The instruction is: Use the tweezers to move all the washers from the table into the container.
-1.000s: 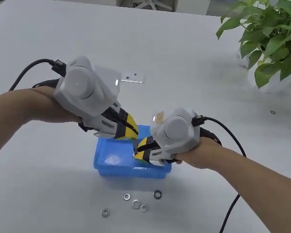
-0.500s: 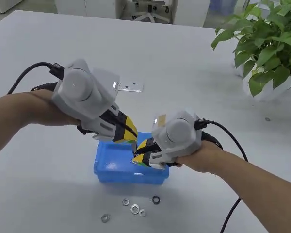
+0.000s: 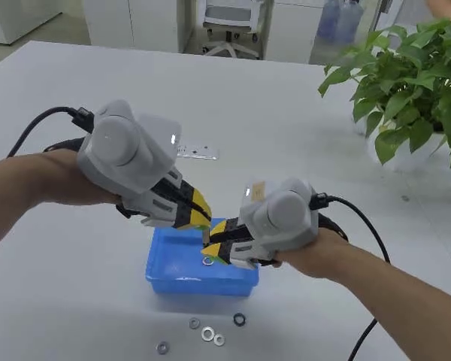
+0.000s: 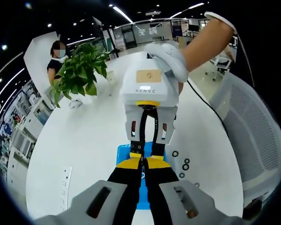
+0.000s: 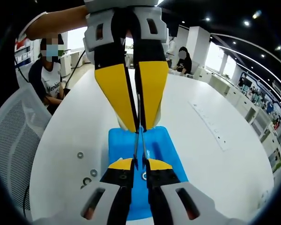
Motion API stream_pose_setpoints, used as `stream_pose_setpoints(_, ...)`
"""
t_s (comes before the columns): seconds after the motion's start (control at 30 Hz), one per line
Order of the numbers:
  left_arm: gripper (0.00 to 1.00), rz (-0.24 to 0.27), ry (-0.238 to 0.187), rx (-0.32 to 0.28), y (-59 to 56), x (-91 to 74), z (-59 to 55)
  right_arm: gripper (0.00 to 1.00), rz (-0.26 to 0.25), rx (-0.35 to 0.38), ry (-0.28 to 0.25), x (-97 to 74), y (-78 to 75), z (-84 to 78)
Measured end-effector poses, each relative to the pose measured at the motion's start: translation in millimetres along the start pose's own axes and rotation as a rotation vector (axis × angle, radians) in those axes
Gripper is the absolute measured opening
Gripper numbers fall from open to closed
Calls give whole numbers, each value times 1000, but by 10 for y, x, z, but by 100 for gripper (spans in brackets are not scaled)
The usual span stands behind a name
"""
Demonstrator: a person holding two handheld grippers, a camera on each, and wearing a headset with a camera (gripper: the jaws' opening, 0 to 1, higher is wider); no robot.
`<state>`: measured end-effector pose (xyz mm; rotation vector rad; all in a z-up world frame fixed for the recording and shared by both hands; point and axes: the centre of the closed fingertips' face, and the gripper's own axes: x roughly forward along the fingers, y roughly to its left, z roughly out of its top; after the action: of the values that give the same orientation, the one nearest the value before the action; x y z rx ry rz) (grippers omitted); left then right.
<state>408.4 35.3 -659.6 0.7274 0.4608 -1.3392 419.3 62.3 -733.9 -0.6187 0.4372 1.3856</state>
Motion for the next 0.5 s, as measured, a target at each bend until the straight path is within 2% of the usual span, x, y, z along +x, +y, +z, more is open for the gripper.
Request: stream_pose_setpoints(0.5,6,12,2,32,-165,-118,160,11,-27,-37,-5,-178,161,115)
